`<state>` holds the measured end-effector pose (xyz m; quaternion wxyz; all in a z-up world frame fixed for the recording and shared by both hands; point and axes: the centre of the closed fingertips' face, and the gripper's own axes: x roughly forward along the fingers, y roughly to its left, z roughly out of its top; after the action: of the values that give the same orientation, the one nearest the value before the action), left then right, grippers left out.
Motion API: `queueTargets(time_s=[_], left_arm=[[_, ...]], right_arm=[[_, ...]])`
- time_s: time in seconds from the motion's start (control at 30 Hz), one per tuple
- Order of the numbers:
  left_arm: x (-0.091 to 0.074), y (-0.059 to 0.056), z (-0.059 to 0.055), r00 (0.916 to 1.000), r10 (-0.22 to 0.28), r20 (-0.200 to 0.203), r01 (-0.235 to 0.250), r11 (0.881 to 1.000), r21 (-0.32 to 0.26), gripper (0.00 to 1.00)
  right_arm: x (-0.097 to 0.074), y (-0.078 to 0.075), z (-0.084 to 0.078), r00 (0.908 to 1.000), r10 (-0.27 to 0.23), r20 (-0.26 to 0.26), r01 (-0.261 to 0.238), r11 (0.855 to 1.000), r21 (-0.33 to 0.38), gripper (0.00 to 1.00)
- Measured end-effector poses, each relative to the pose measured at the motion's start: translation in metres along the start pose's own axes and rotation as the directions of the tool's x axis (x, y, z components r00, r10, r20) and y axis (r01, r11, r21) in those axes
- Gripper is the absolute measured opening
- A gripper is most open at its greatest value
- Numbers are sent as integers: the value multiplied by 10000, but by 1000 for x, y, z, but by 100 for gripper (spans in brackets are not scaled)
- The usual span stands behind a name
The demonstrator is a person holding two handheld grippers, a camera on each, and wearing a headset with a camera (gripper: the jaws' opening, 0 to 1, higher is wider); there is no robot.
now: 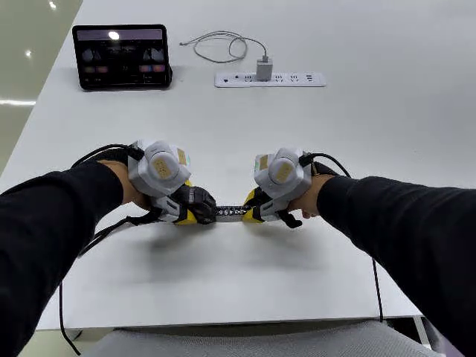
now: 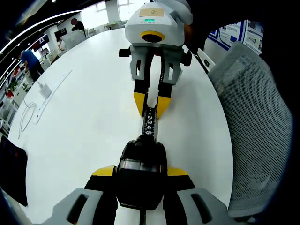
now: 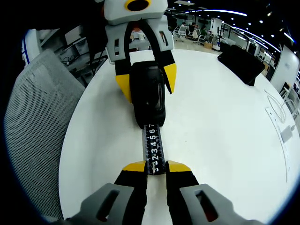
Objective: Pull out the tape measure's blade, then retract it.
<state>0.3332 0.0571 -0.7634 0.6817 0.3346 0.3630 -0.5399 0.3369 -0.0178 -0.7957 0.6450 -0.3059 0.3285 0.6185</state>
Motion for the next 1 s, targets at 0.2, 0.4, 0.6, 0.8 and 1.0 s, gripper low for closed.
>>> queueTargets(time_s=[0.2, 0.4, 0.6, 0.8, 1.0], left_arm=[[0, 0, 0, 10000, 8, 1, -8, 10000, 2, 33], [0, 0, 0, 10000, 2, 1, -2, 10000, 11, 33], [0, 0, -1, 10000, 28, -11, -28, 10000, 39, 33], [0, 0, -1, 10000, 44, -1, -44, 10000, 44, 33], [0, -1, -1, 10000, 46, 14, -46, 10000, 29, 33]], right_arm=[[-5, -2, -7, 10000, -1, -46, 2, 9998, 176, 10], [-11, 0, -13, 10000, -64, -59, 66, 9996, 274, 10], [-15, 0, -18, 9999, -116, -71, 119, 9993, 365, 10], [-19, 0, -23, 9999, -141, -99, 144, 9991, 398, 10], [-22, -2, -29, 9997, -156, -173, 163, 9990, 427, 10]])
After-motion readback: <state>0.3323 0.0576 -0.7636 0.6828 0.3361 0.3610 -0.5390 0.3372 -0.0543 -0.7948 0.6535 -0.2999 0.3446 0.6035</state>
